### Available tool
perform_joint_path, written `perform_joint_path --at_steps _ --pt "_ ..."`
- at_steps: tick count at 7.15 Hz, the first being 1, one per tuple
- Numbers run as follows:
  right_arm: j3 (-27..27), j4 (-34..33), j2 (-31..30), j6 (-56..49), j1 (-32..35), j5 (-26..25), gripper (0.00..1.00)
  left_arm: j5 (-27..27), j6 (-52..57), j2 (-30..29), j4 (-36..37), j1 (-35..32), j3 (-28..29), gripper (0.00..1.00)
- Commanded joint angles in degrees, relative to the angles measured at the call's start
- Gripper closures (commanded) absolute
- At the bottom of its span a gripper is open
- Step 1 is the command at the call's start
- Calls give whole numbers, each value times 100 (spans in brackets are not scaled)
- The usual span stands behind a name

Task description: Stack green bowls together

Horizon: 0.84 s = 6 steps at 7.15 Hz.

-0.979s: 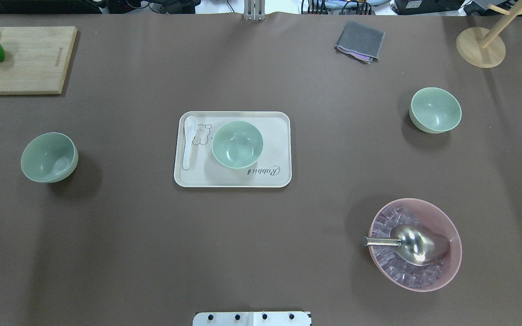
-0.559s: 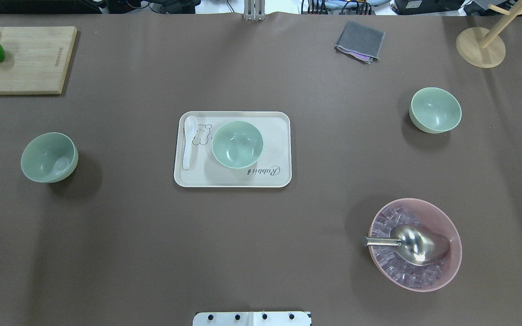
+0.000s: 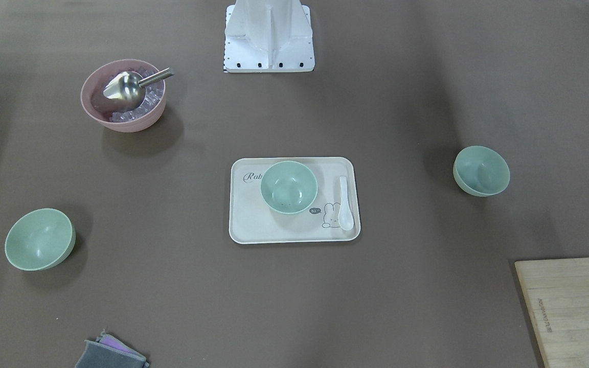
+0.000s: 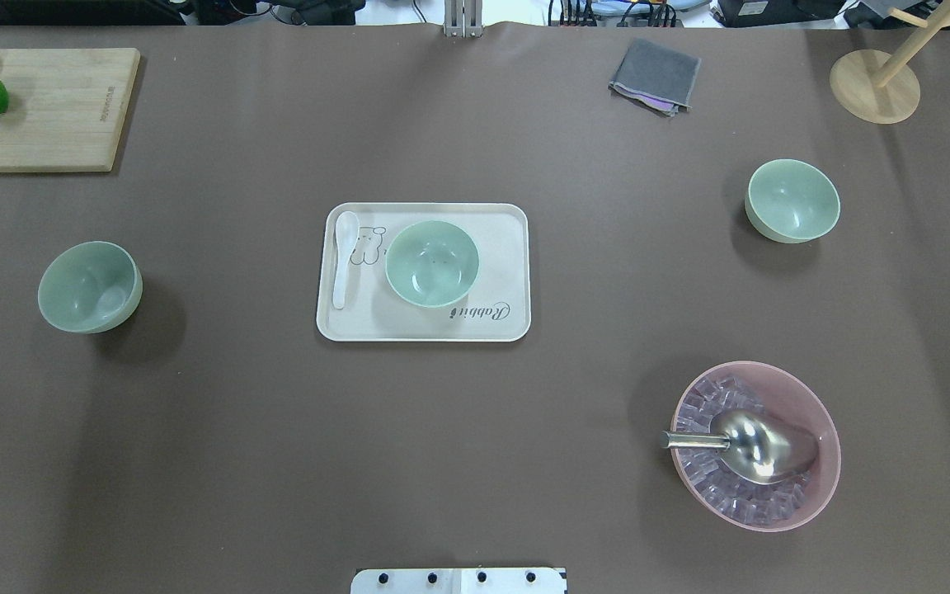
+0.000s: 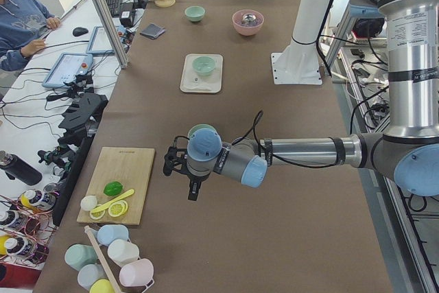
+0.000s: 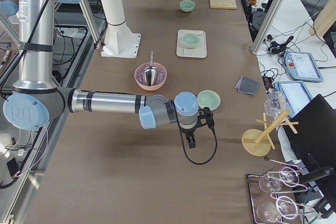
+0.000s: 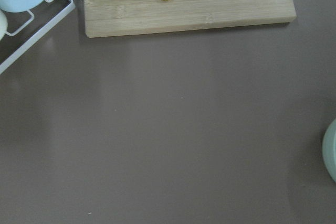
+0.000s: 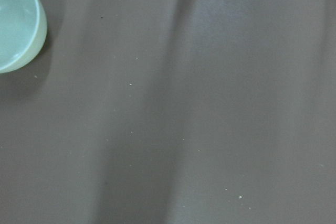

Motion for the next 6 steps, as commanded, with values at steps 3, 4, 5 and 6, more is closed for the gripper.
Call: perform_joint_path --at_steps 3,4,5,6 --pt "-167 50 895 867 -1035 -457 0 266 -1658 -244 -725 857 -26 2" --pt "-403 -2 1246 894 -1316 -809 0 266 -2269 -427 -725 1033 -18 2" --pt "-971 33 1720 947 -1441 -873 0 293 -2519 -498 -725 1226 -35 2" --pt "-1655 42 2325 965 -1511 -882 0 502 -2539 -508 -725 1350 -35 2"
